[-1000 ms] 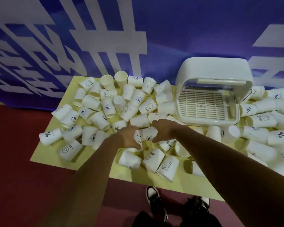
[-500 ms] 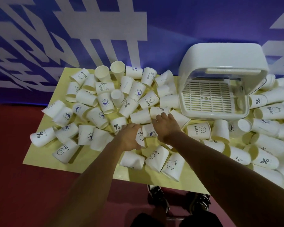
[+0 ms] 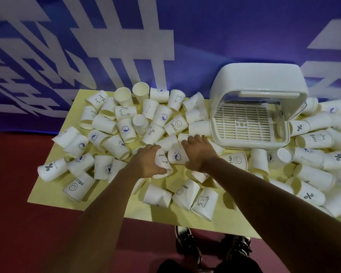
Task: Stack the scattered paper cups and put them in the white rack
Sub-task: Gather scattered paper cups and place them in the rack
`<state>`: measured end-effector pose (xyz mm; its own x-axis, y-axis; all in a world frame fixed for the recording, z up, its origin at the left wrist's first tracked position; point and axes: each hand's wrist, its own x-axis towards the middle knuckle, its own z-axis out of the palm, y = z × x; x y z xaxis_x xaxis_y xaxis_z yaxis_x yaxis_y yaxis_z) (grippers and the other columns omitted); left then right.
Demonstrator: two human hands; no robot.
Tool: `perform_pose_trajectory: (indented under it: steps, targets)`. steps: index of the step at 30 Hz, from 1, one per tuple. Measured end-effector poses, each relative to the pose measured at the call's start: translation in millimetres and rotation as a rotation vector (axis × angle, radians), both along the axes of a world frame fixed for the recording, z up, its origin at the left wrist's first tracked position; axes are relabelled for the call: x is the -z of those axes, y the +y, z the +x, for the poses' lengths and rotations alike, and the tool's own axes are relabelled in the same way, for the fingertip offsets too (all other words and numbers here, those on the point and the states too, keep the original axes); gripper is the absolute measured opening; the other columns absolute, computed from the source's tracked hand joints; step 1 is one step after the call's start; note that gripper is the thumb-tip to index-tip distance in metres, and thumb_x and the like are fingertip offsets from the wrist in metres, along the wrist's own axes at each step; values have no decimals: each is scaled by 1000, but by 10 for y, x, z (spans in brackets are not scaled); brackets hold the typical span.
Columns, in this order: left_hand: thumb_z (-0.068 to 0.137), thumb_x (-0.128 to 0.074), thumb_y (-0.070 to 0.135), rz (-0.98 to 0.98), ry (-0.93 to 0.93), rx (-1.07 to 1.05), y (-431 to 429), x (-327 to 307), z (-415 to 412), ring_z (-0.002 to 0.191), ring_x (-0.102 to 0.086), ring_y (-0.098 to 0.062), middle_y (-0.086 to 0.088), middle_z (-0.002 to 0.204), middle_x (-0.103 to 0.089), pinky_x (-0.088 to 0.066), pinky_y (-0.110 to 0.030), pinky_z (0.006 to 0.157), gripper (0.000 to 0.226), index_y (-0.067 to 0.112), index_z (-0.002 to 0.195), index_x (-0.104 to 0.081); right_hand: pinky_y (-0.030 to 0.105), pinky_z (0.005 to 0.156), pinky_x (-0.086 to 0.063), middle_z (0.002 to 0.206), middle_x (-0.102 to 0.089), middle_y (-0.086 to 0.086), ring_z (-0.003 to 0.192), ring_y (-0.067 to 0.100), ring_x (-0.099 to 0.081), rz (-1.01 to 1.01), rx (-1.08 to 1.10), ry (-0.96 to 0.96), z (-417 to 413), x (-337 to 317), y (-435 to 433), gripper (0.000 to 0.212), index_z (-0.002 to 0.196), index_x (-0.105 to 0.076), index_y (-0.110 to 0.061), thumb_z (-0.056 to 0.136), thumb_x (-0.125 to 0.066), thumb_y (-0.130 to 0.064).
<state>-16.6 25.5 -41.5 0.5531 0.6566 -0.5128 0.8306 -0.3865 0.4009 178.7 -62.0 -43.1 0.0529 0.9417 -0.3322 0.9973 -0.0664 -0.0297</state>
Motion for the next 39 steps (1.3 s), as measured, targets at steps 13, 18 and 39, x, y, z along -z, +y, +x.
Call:
perform_pose_trajectory:
  steps: [13,18,39]
  targets:
    - [69,-78,59,-19,-151,-94,-37,-528,560,123,-54,-23,-5,137,-55,-46,-37,100,92,17,143,-44,43,80,-57,124,-44,7,100,28,-60,173,400,227,686,-793,-409,77,134,-42,-17,73,-79,-45]
    - [75,-76,58,-59,-204,-153,-160,-618,891,130,-49,-23,-5,145,-50,-36,-26,89,93,15,148,-38,44,87,-55,127,-47,8,109,29,-57,215,500,181,1041,-950,-654,73,131,-43,-16,74,-80,-42]
    - [62,-73,67,-410,-387,-694,-566,-475,1443,114,-60,-18,-7,133,-58,-56,-32,86,94,17,138,-51,41,92,-50,136,-46,11,126,32,-41,223,424,284,1785,-252,-551,72,141,-38,-20,79,-74,-31]
